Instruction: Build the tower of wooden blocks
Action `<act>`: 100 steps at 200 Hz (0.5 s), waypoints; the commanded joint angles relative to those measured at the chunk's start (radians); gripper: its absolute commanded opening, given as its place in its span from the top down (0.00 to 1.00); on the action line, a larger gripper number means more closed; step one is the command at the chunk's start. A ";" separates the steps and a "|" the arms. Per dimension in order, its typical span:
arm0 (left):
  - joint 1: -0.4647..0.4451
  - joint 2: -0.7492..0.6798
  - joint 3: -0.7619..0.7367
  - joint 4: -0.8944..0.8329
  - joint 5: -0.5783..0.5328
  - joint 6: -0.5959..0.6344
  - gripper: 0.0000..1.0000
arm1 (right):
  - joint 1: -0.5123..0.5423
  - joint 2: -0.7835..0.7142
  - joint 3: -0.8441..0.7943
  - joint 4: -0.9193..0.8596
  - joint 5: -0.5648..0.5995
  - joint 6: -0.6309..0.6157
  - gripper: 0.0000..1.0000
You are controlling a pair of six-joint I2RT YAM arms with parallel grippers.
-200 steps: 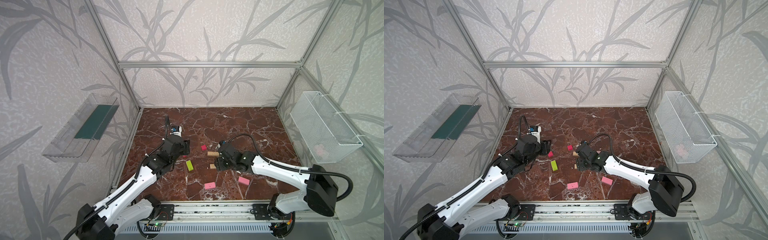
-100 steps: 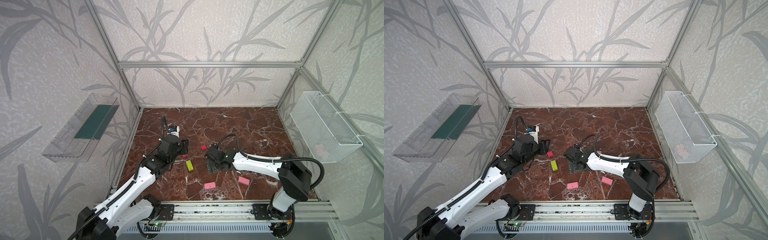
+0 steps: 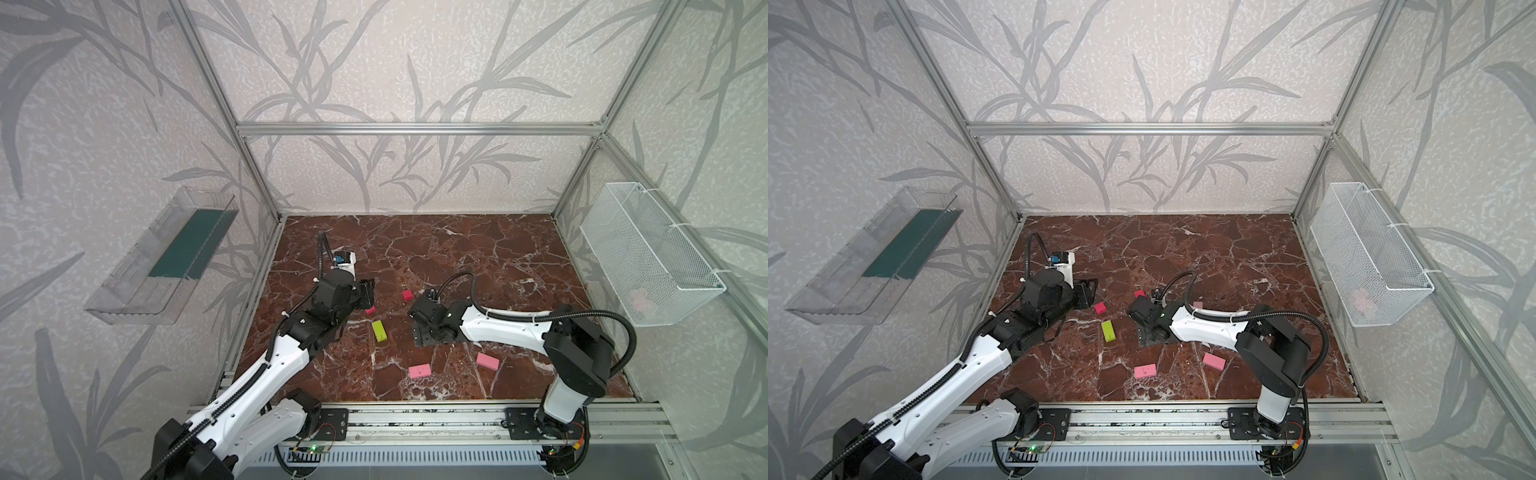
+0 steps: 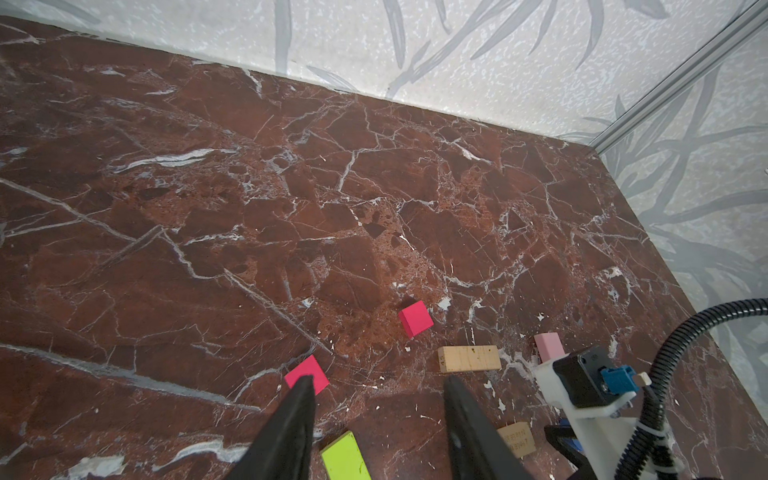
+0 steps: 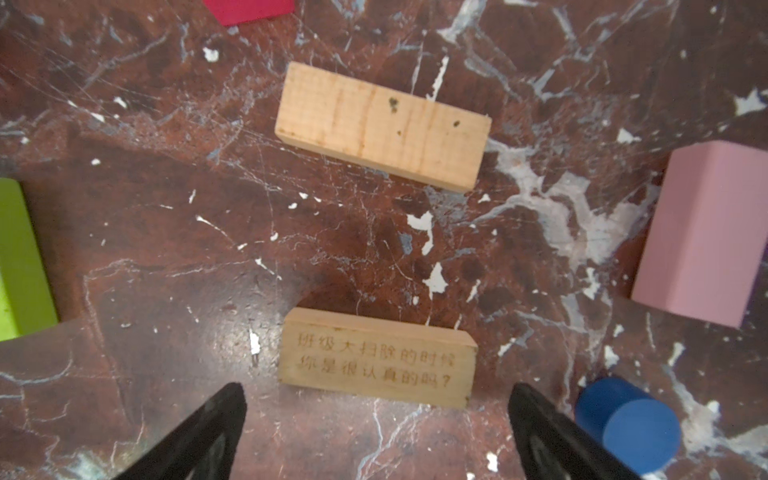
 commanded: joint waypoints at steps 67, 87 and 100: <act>0.020 -0.014 -0.018 0.009 0.018 -0.005 0.51 | 0.004 0.062 -0.006 0.028 0.016 0.066 0.01; 0.023 -0.014 -0.020 0.009 0.019 -0.006 0.51 | 0.004 0.075 0.002 0.020 0.015 0.070 0.01; 0.023 -0.015 -0.019 0.008 0.020 -0.006 0.51 | 0.003 0.081 0.007 0.020 0.012 0.068 0.02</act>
